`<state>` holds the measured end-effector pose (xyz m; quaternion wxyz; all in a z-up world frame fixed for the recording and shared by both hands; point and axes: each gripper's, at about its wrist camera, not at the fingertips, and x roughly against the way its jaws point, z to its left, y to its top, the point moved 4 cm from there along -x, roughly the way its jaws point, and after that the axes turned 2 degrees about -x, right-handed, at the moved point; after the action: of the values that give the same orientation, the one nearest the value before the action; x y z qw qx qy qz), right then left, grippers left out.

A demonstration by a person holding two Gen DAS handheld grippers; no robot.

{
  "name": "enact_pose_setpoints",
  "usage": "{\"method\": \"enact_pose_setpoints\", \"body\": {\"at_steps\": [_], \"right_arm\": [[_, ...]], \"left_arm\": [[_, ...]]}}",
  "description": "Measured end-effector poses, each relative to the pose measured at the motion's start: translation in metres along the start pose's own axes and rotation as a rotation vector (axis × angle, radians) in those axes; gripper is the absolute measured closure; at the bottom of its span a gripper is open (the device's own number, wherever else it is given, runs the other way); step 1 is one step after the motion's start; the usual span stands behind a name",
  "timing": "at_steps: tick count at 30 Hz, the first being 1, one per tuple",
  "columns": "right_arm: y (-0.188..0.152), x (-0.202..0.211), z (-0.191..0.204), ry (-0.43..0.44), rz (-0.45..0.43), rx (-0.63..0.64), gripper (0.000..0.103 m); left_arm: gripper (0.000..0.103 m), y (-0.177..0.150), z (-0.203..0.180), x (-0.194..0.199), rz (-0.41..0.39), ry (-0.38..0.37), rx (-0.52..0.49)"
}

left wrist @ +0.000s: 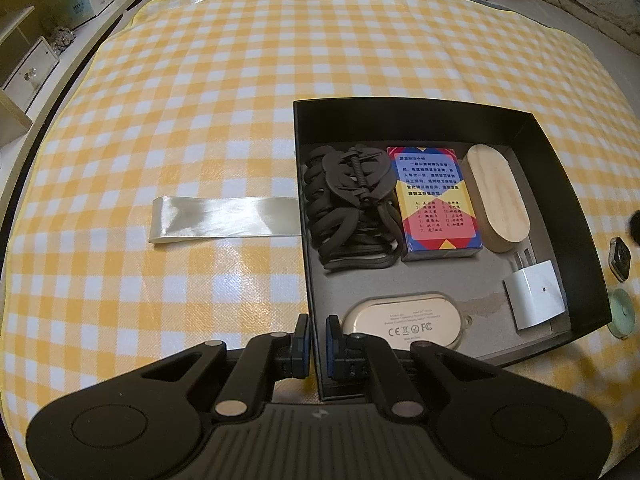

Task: Organize rigid objects
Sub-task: 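Reach the right tool to the small black cylinder and grasp it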

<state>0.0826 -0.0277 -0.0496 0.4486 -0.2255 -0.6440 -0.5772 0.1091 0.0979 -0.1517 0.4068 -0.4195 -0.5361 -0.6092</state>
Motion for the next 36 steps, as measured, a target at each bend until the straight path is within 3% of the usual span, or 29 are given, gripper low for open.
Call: {"method": "enact_pose_setpoints", "body": {"at_steps": [5,13,25,30,36], "right_arm": [[-0.004,0.017,-0.02,-0.021,-0.065,-0.038,0.009],[-0.017,0.023,-0.065,-0.113,-0.095,-0.1,0.007],[-0.049,-0.012,-0.17,-0.299,0.028,-0.273,0.009],[-0.065,-0.023,-0.198,-0.291,0.089,-0.319,0.021],[-0.076,-0.035,-0.211,-0.233,0.136,-0.396,0.056]], "left_arm": [[0.096,-0.001,-0.001,0.0,0.0,0.001,-0.001],[0.096,-0.001,-0.001,0.0,0.0,0.003,-0.001],[0.096,-0.001,0.0,0.0,0.001,0.004,-0.002],[0.096,-0.001,-0.001,0.0,0.001,0.005,0.0],[0.096,-0.001,-0.002,0.0,0.001,0.006,0.0]]}}
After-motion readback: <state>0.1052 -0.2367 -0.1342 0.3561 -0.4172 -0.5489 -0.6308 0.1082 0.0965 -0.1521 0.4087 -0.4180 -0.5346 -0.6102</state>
